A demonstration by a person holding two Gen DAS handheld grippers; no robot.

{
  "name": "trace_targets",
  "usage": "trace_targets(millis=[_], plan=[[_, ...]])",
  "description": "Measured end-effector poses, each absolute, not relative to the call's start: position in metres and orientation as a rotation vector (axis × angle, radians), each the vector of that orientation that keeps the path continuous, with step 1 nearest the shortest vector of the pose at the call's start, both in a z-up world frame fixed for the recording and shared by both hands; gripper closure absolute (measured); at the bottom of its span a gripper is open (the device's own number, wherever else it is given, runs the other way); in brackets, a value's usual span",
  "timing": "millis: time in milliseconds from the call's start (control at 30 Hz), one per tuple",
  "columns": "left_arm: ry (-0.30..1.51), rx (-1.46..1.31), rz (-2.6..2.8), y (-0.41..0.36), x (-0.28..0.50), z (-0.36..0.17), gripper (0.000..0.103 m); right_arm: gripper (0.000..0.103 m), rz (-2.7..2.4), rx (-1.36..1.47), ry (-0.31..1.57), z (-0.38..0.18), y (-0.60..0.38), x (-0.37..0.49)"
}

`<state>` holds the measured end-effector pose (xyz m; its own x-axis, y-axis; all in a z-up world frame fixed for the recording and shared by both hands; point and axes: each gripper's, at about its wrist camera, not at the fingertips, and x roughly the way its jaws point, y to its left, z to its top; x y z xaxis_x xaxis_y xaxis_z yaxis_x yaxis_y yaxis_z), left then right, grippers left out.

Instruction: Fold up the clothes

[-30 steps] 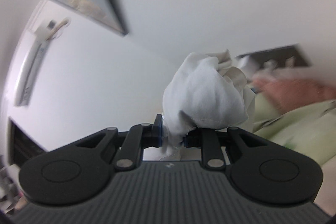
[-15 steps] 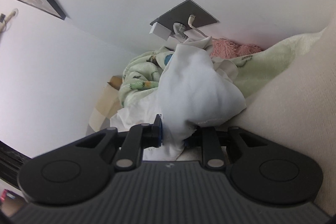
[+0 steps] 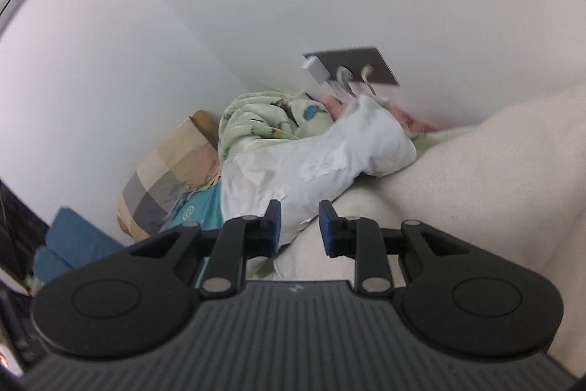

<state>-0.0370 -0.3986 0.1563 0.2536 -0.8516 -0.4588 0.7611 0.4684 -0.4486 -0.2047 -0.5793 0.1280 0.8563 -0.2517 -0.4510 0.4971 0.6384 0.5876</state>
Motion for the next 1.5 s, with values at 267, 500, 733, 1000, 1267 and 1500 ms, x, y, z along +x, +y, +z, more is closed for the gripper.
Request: trace_targets(millis=[267, 500, 733, 1000, 1267, 1500], plan=[[0.533, -0.036, -1.009, -0.335, -0.123, 0.198, 0.000, 0.076, -0.406, 0.539, 0.302, 0.166, -0.504, -0.243], [0.452, 0.067, -0.944, -0.306, -0.169, 0.199, 0.000, 0.055, -0.419, 0.421, 0.257, 0.166, -0.466, -0.270], [0.420, 0.042, -0.907, -0.273, -0.191, 0.193, 0.000, 0.011, -0.486, 0.200, 0.177, 0.169, -0.431, -0.286], [0.394, 0.056, -0.851, -0.252, -0.199, 0.191, 0.000, 0.011, -0.526, 0.205, 0.236, 0.162, -0.424, -0.282], [0.378, 0.061, -0.832, -0.246, -0.202, 0.192, 0.000, 0.011, -0.535, 0.159, 0.292, 0.155, -0.411, -0.274], [0.381, 0.057, -0.822, -0.243, -0.200, 0.192, 0.000, 0.011, -0.555, 0.150, 0.290, 0.160, -0.408, -0.275]])
